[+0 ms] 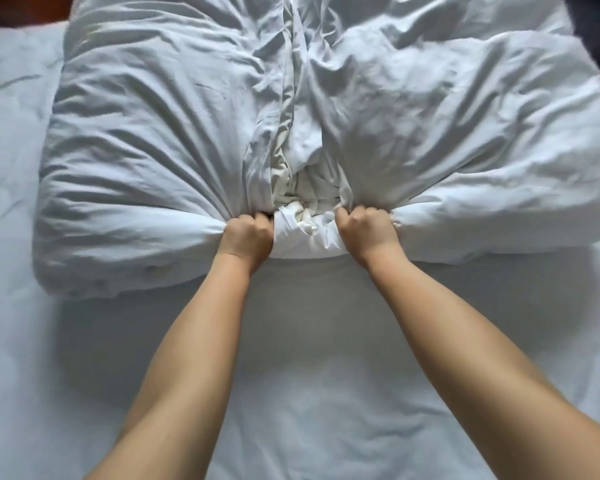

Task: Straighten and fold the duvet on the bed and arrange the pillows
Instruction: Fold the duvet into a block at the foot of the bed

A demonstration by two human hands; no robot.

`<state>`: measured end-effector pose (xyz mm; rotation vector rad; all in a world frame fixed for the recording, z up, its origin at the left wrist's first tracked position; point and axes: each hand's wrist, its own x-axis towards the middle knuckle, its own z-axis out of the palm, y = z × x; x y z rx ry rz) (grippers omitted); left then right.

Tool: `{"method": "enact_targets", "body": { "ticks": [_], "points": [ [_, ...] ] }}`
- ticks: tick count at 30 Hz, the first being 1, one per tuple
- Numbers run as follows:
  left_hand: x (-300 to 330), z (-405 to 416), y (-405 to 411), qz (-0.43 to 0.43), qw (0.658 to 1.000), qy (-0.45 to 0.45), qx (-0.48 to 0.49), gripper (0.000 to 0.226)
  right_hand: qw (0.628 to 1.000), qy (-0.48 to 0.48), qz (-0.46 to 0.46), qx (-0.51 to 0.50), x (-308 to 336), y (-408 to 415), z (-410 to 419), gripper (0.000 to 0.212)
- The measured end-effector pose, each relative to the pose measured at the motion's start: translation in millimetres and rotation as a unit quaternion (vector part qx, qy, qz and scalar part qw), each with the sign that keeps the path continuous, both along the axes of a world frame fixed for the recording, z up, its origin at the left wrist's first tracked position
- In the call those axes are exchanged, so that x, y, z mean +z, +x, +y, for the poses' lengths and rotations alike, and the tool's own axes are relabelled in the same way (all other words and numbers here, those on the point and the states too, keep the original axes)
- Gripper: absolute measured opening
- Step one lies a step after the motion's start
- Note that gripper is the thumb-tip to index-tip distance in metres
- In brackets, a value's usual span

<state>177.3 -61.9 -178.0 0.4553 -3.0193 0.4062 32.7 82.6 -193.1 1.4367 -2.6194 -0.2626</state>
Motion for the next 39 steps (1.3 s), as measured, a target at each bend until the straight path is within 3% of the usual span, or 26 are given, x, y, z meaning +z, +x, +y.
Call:
{"method": "enact_targets", "body": {
  "ticks": [2,4,8,10,13,15,19,24,28,31,34,36,37,39],
  "points": [
    [16,11,10,0.007,1.000,0.009,-0.002,0.033,1.000,0.018,-0.023,0.010,18,8,10,0.033],
    [30,27,20,0.020,1.000,0.007,-0.003,0.034,0.999,0.024,-0.022,0.011,31,15,24,0.016],
    [44,69,40,0.045,0.999,0.018,-0.012,0.037,0.991,0.127,0.034,-0.006,69,35,64,0.038],
    [48,90,52,0.045,0.998,0.025,-0.021,0.038,0.992,0.120,0.036,0.029,68,38,85,0.042],
    [54,121,75,0.045,0.998,0.029,-0.023,0.039,0.987,0.138,0.076,0.027,78,62,116,0.042],
    [55,140,92,0.045,0.998,0.030,-0.026,0.040,0.985,0.162,0.056,0.003,76,81,135,0.037],
    [63,180,131,-0.011,0.998,0.045,-0.044,0.009,0.993,0.111,0.029,0.015,74,120,170,0.037],
    [77,229,183,-0.093,0.995,0.029,0.022,0.028,0.986,0.160,-0.043,0.032,83,177,221,0.044],
    [88,269,217,-0.172,0.973,0.123,0.096,0.040,0.985,0.161,-0.053,0.027,92,214,262,0.046],
    [85,302,236,-0.167,0.977,0.111,0.075,0.033,0.982,0.159,-0.096,0.028,96,231,289,0.042],
    [53,322,253,-0.150,0.982,0.094,0.066,0.041,0.985,0.141,-0.083,0.048,82,245,309,0.043],
    [38,336,257,-0.113,0.988,0.071,0.083,0.023,0.986,0.108,-0.096,0.079,58,242,322,0.040],
    [37,343,256,-0.091,0.990,0.061,0.093,0.021,0.988,0.103,-0.079,0.085,46,239,334,0.038],
    [31,354,250,-0.096,0.986,0.060,0.122,0.041,0.993,0.012,0.007,0.114,31,234,357,0.048]
  ]
}}
